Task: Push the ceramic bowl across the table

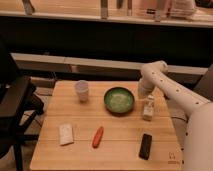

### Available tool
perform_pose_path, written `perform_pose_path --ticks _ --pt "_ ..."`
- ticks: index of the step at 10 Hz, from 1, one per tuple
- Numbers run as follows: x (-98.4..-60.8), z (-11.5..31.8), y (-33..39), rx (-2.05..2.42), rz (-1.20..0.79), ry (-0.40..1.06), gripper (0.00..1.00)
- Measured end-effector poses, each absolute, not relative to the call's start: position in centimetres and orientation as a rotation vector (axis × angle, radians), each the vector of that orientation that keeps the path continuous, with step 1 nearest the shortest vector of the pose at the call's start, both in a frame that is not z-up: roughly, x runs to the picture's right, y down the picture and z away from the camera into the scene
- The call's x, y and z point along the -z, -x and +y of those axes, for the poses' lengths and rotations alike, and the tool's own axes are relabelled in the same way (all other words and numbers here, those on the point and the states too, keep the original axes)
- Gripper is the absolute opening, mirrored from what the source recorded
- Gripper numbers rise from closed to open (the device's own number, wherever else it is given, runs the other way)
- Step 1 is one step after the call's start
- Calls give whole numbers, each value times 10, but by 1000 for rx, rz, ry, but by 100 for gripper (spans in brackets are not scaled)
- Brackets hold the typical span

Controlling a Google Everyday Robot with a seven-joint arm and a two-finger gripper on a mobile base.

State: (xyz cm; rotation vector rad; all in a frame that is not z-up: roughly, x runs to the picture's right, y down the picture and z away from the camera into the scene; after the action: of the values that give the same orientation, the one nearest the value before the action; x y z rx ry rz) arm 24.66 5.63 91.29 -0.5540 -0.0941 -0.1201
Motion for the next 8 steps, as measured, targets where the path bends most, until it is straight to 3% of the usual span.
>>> perform_pose_path --ticks 8 --pt "-933 61 -246 147 -111 567 2"
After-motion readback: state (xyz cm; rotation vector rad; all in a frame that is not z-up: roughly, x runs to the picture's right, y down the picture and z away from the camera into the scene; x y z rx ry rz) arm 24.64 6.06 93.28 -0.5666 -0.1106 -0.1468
